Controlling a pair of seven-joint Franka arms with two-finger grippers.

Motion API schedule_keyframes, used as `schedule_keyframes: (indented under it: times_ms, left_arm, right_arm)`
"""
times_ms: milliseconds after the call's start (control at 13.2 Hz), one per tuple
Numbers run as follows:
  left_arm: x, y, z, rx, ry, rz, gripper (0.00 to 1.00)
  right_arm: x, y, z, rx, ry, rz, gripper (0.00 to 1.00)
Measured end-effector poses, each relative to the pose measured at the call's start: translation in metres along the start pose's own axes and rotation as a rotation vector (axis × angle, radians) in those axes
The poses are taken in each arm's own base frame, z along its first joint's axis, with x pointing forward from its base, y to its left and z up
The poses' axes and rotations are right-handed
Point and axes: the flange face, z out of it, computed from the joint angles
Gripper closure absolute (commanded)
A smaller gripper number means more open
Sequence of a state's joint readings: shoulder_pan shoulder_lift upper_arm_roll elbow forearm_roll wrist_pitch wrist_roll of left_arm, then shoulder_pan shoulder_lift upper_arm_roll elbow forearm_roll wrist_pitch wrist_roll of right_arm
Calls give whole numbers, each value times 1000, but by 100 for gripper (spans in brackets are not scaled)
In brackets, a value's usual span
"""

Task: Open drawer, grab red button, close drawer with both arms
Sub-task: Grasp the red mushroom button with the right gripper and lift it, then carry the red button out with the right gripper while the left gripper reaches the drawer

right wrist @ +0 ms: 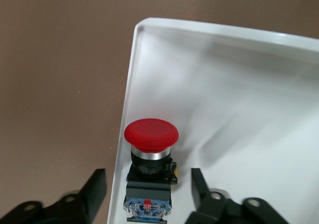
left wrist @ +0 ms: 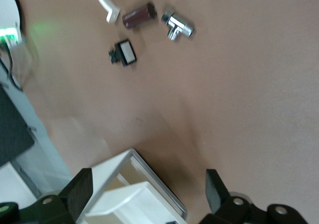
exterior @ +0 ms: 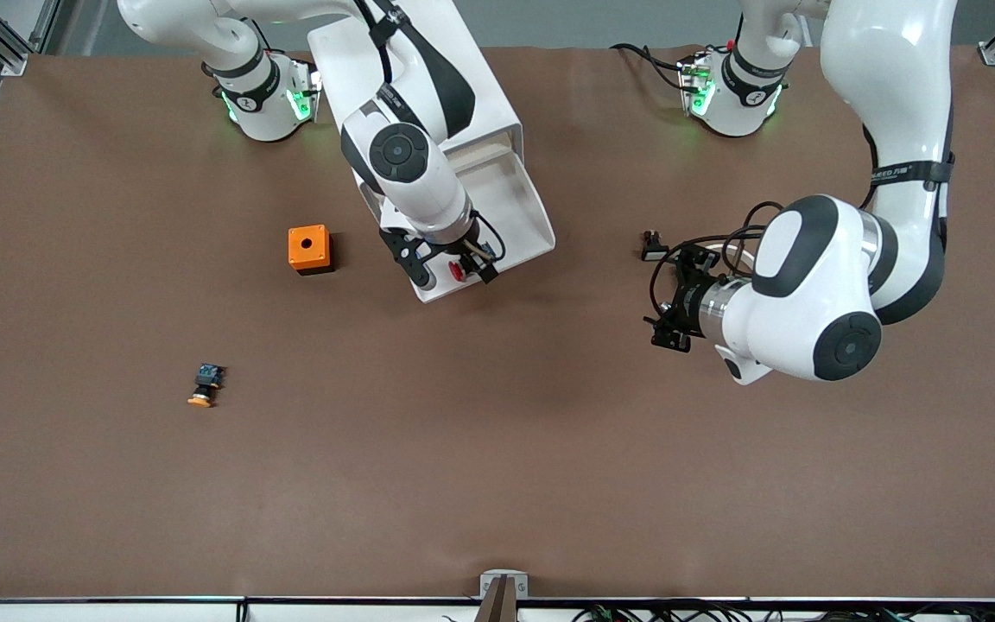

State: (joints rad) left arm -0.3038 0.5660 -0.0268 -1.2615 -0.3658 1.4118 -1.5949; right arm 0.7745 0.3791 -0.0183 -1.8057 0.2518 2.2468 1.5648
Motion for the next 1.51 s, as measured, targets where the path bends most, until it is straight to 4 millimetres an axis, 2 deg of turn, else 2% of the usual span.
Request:
schedule_keyframes:
  times_ms: [151, 227, 453, 529, 680, 831, 982, 1058, 1284, 1360, 1511]
  left_arm:
    - [-1, -4, -5, -6, 28, 84, 1]
    - [-1, -5, -6, -6, 37, 135, 1]
    - [1, -11, -16, -19, 89, 211, 1]
    - [0, -14, -20, -22, 114, 231, 1]
    - [-4, -16, -20, -17, 135, 318, 1]
    - [-4, -15, -19, -7, 139, 427, 1]
    - [-7, -16, -18, 5, 156, 523, 1]
    - [-12, -17, -17, 11, 171, 579, 1]
    - [-38, -20, -13, 20, 207, 737, 1]
    - [-46, -19, -9, 16, 214, 782, 1]
    - [-67, -14, 9, 19, 258, 865, 1]
  right_arm:
    - [0, 0, 0, -1, 0, 5, 79]
    - [0, 0, 0, 0, 0, 5, 87]
    - [-2, -3, -9, 12, 3, -3, 94]
    - [-3, -6, -18, 8, 13, -16, 95]
    - [5, -17, -54, -15, 41, -61, 96]
    - [43, -28, -94, -1, 47, -137, 96]
    - [102, -34, -122, 30, 57, -213, 96]
    - [133, -32, -129, 36, 63, -252, 96]
    - [217, -20, -140, 34, 78, -392, 96]
    - [243, -14, -139, 24, 79, -441, 96]
    - [297, -2, -123, -2, 73, -529, 96]
